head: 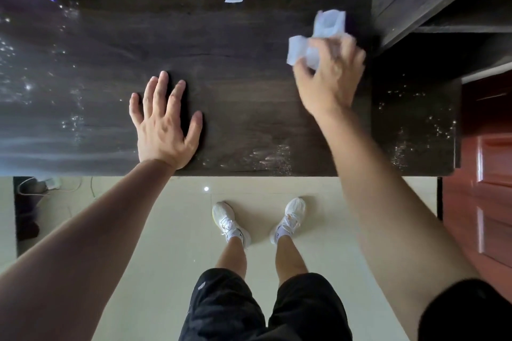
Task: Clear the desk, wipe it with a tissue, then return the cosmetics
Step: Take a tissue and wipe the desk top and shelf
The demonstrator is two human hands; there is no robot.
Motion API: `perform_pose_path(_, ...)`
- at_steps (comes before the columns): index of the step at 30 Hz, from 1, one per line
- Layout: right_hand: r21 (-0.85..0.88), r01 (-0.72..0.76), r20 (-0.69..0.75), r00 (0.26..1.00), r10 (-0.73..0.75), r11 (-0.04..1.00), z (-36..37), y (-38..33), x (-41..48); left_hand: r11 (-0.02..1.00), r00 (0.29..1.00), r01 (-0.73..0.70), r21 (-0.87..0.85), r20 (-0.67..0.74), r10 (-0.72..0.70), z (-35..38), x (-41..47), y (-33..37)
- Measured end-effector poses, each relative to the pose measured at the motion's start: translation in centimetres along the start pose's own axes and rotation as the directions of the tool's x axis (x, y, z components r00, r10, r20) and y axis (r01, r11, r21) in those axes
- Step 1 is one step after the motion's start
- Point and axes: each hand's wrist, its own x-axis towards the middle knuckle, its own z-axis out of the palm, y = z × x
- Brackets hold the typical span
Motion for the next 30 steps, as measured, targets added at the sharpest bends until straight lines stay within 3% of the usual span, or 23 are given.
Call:
perform_pose_path(4,0.142,0.257,0.099,0.957,-0.272,0.956,1.0,-4.5,-7.5,1.0,1.0,0.002,0.025,0.019,-0.002,0.0,0.2,0.1)
perform_pose_path(7,0.199,0.386,0.177,0.89,-0.421,0.901,0.3,-3.2,-12.1,1.0,1.0,0.003,0.03,0.025,-0.004,0.1,0.1,0.1)
perform_pose_path(9,0.159,0.371,0.182,0.9,-0.396,0.915,-0.8,0.3,-12.5,1.0,1.0,0.009,0.029,0.024,-0.01,0.0,0.1,0.1)
perform_pose_path(13,0.055,0.179,0.023,0.983,-0.181,0.982,-3.5,7.2,-10.9,1.0,0.999,0.01,0.014,0.03,-0.011,-0.1,0.2,0.2)
perform_pose_path(18,0.013,0.067,0.018,0.998,-0.067,0.998,-3.7,6.2,-14.7,1.0,1.0,0.014,-0.024,0.024,-0.014,-0.2,0.0,0.0)
perform_pose_path(24,0.095,0.203,0.08,0.974,-0.211,0.974,-0.1,-4.6,-21.3,0.983,1.0,-0.006,-0.182,-0.004,0.006,-1.0,-0.6,-0.7)
perform_pose_path(27,0.128,0.323,0.108,0.935,-0.337,0.938,1.7,-8.8,-22.1,0.989,0.995,0.067,-0.133,-0.064,-0.076,-1.7,-1.9,-2.9)
perform_pose_path(30,0.112,0.354,0.067,0.93,-0.363,0.929,1.5,-7.7,-20.9,0.992,0.992,0.101,-0.081,-0.07,-0.106,-1.9,-4.1,-5.1)
